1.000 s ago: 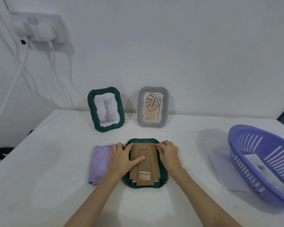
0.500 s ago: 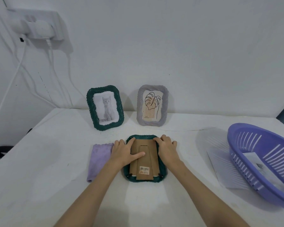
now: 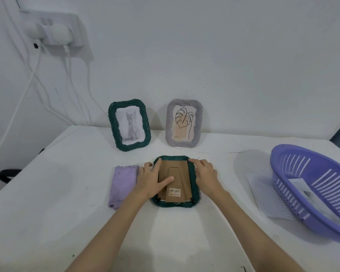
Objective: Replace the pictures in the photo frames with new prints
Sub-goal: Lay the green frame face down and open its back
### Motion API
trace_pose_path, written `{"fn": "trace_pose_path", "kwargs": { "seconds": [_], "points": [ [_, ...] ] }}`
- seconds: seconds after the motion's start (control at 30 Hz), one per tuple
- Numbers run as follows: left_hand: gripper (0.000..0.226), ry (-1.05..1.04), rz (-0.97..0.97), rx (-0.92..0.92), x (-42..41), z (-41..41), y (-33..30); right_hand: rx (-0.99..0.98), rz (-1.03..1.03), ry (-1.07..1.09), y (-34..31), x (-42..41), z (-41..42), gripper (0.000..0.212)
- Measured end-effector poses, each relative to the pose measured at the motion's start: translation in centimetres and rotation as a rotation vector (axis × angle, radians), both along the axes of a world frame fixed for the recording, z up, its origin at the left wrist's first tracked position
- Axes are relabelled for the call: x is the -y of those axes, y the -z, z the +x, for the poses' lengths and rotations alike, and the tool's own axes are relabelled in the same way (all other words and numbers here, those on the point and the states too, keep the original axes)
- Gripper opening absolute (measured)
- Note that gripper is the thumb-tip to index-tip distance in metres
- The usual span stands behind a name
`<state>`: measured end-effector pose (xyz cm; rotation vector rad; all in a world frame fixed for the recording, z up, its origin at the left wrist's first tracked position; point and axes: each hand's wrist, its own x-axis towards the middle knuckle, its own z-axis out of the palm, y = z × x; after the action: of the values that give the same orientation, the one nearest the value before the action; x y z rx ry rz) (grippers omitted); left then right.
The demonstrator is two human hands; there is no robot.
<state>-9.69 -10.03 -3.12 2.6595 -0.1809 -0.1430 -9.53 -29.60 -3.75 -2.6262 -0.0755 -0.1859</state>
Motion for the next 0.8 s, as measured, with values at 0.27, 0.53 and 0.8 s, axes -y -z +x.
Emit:
{"fn": "trace_pose_path", "kwargs": {
  "seconds": [0.27, 0.53, 0.8],
  "points": [
    [0.09, 0.152, -0.253, -0.016, -2.3, -4.8, 0.3, -0.145, 0.105, -0.145, -0.9, 1.2, -6.4, 0.065],
    [0.034, 0.14, -0.41, 0.055, -3.2, -5.8, 1.5, -0.154, 0.142, -0.147, -0.6, 1.1, -7.8, 0.038],
    [0.031, 0.117, -0.492, 0.034, -3.0, -5.5, 1.9, -0.137, 0.135, -0.152, -0.5, 1.0, -7.7, 0.04]
  ]
}}
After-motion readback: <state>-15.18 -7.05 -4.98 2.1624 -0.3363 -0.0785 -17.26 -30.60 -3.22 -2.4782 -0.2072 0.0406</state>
